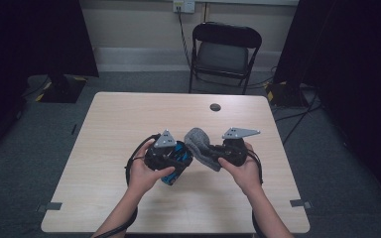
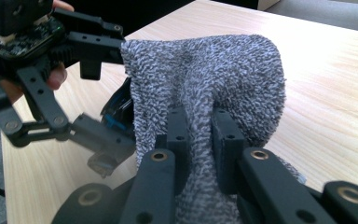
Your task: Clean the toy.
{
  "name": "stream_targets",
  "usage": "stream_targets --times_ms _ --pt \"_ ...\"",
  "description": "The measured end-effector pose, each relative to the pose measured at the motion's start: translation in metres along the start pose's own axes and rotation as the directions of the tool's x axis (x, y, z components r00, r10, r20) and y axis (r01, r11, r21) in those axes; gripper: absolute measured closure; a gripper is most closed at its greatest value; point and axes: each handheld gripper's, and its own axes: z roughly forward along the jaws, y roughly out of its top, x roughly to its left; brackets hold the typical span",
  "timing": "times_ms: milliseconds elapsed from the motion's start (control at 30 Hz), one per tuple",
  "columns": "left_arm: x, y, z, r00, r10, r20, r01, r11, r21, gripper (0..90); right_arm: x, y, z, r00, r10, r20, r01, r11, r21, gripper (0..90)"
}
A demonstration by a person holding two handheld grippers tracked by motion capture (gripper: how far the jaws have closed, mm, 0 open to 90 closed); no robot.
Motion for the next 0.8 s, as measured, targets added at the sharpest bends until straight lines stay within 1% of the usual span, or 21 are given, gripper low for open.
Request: stream_targets --times_ms 33,133,167,367,400,433,467,500,633,667,700,767,800 --pt "0.000 0.000 0.000 1.0000 -0.007 0.001 0.007 1.0000 -0.004 25.4 0.000 -0.001 -0.001 1.0000 0.001 -0.001 -0.001 1.0000 -0.003 80.0" --pt "0.001 0.001 0.000 1.0000 0.004 -0.008 -0.004 1.0000 -0.002 25.4 0.002 -0.004 -0.002 1.0000 -0.003 -0.005 0.003 1.0000 -0.009 80.0" --pt "0.001 0.001 0.000 1.0000 -0.001 -0.005 0.001 1.0000 -0.003 25.4 0.003 -0.004 -0.003 1.0000 -0.001 -0.006 0.001 0.9999 -0.011 80.0" --pt "0.004 0.001 -0.002 0.9998 -0.010 -0.019 0.010 0.9999 -0.008 25.4 0.007 -0.007 -0.007 0.9998 -0.013 -0.015 0.012 0.9997 -0.020 80.0" --pt "0.005 0.002 -0.003 0.9996 -0.004 -0.027 0.004 1.0000 -0.008 25.4 0.008 -0.008 -0.008 0.9997 -0.019 -0.016 0.019 0.9997 -0.017 80.0" --pt "0.005 0.002 -0.003 0.9996 -0.012 -0.025 0.012 0.9999 -0.011 25.4 0.009 -0.008 -0.008 0.9996 -0.020 -0.018 0.020 0.9997 -0.016 80.0" --pt "0.006 0.002 -0.004 0.9996 -0.008 -0.027 0.008 0.9999 -0.007 25.4 0.009 -0.008 -0.008 0.9995 -0.024 -0.021 0.024 0.9996 -0.012 80.0" --pt "0.007 0.002 -0.004 0.9995 -0.013 -0.027 0.013 0.9999 -0.006 25.4 0.010 -0.009 -0.008 0.9994 -0.029 -0.021 0.028 0.9996 -0.009 80.0" --pt "0.011 0.004 -0.009 0.9988 -0.012 -0.047 0.012 0.9998 -0.015 25.4 0.011 -0.012 -0.008 0.9992 -0.023 -0.033 0.023 0.9997 -0.010 80.0" --pt "0.012 0.004 -0.010 0.9987 -0.024 -0.044 0.024 0.9996 -0.018 25.4 0.011 -0.013 -0.007 0.9991 -0.022 -0.038 0.022 0.9997 -0.007 80.0" --pt "0.013 0.004 -0.011 0.9985 -0.022 -0.051 0.021 0.9996 -0.019 25.4 0.011 -0.015 -0.007 0.9990 -0.021 -0.040 0.021 0.9998 -0.003 80.0" --pt "0.015 0.003 -0.014 0.9982 -0.030 -0.052 0.029 0.9993 -0.026 25.4 0.011 -0.018 -0.006 0.9988 -0.021 -0.044 0.022 0.9997 0.005 80.0" --pt "0.016 0.003 -0.015 0.9981 -0.026 -0.057 0.024 0.9994 -0.025 25.4 0.011 -0.019 -0.006 0.9989 -0.018 -0.044 0.018 0.9998 0.004 80.0"
